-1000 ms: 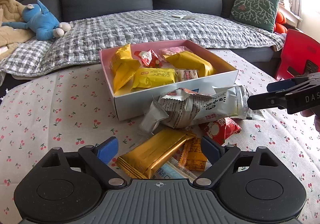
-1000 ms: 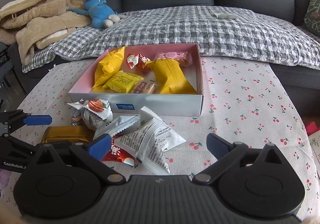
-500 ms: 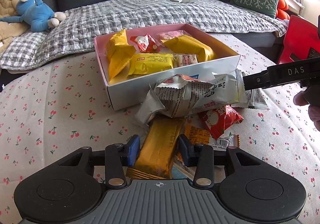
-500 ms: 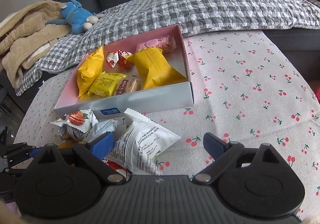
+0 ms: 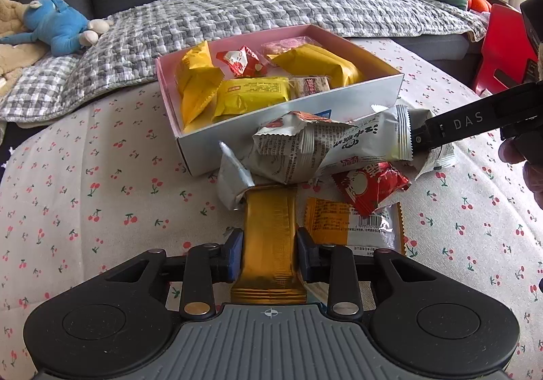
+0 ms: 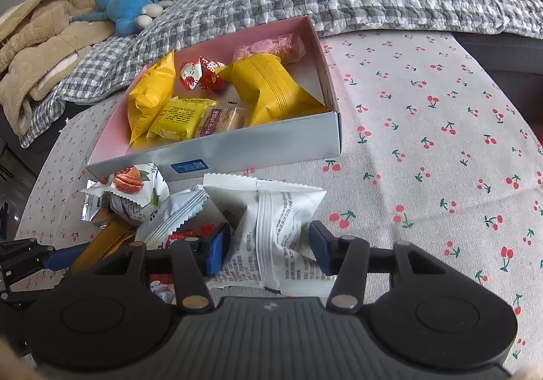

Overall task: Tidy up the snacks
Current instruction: 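Carry the gold bar and white pillow pack into the box and open both grippers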

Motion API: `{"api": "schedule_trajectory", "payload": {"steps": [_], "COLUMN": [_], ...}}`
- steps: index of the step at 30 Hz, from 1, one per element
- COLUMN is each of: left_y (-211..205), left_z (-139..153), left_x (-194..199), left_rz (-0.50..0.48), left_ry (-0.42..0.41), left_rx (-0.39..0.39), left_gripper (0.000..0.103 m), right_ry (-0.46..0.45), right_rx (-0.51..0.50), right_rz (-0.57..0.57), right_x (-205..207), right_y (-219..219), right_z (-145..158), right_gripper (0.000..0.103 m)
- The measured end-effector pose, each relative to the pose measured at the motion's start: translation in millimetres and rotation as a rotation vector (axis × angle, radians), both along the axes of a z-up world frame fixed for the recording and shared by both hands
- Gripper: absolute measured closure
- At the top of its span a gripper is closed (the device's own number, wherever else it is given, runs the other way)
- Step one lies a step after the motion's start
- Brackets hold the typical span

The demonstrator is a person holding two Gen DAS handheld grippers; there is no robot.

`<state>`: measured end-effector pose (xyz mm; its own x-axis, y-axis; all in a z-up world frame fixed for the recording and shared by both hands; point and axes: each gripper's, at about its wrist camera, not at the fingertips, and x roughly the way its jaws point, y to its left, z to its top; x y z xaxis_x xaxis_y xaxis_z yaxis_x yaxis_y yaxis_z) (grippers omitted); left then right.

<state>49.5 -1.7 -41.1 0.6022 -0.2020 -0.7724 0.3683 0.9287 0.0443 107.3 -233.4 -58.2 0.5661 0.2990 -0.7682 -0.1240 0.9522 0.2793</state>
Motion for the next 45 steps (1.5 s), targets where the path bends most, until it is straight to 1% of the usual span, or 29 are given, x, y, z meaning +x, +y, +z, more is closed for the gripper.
{"api": "schedule_trajectory", "payload": {"steps": [3, 6, 15, 22, 27, 32, 41, 45], "left_y": [0.4, 0.5, 6.1, 8.9, 9.8, 11.6, 19.6, 19.0], "left_z": [1.3, 2.7, 7.2, 13.5, 17.0, 24.1, 46.1, 52.2], "left_x": [-0.2, -0.8, -2.5, -3.3, -4.8, -5.4, -0.2, 5.0], "left_rz": [0.006, 0.010, 0.029, 0.039, 0.043, 0.049, 0.087, 0.101], "left_ry": [0.005, 0.010, 0.027, 0.035, 0.032, 0.019, -0.033, -0.052], "left_rx": [-0.004, -0.009, -0.050, -0.096, -0.113, -0.130, -0.174, -0.179], "left_gripper": [0.074, 0.074, 0.074, 0.074, 0.074, 0.074, 0.074, 0.074], "right_ry": [0.005, 0.009, 0.020, 0.001, -0.007, -0.014, -0.028, -0.036], "right_rx": [-0.007, -0.016, -0.011, 0.003, 0.017, 0.027, 0.038, 0.045], "right_rz": [0.001, -0.001, -0.040, -0.034, -0.036, -0.037, -0.029, -0.031], "right_x": [-0.9, -1.9, -4.5, -9.3, -9.7, -10.1, -8.1, -5.1], "right_y": [-0.1, -0.1, -6.3, -8.5, -11.0, -11.6, -10.3, -10.0], "right_z": [0.9, 2.9, 7.1, 15.0, 18.8, 22.4, 27.6, 29.8], "right_gripper": [0.065, 0.067, 0.068, 0.068, 0.068, 0.068, 0.068, 0.068]}}
